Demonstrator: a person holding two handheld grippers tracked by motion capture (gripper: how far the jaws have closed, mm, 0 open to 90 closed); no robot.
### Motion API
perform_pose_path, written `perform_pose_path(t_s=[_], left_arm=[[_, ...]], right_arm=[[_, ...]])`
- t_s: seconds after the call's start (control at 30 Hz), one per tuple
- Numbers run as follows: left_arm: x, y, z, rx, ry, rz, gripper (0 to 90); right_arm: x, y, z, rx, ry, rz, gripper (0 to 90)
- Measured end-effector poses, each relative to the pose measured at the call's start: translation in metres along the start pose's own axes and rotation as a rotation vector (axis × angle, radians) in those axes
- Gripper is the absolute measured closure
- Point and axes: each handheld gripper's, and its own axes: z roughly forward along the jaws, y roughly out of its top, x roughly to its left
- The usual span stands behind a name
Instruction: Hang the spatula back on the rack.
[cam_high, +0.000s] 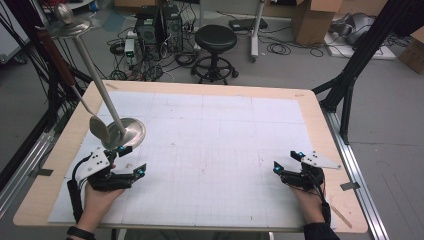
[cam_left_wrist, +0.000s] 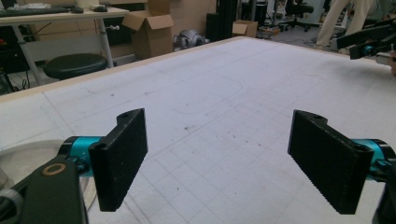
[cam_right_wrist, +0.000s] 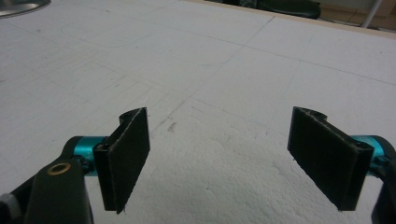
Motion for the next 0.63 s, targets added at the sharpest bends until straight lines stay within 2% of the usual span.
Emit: perform_pose_path(t_s=[0.07, 0.27, 0.63], left_arm=[[0.0002, -0.0033, 0.0028, 0.021, -0.002, 0.003, 20.5], [0.0001, -0.0072, 0.0079, 0.030, -0.009, 0.007, 20.6], [-0.0014, -0.0096, 0.0082, 0.041, -0.008, 0.013, 20.7]], right_arm=[[-0.0004, 0.0002, 0.0002, 0.004, -0.001, 0.010, 20.4], [-0.0006, 0.0002, 0.0004, 0.006, 0.004, 0.012, 20.4], [0.0019, 0.0002, 0.0007, 0.008, 0.006, -0.015, 19.4]])
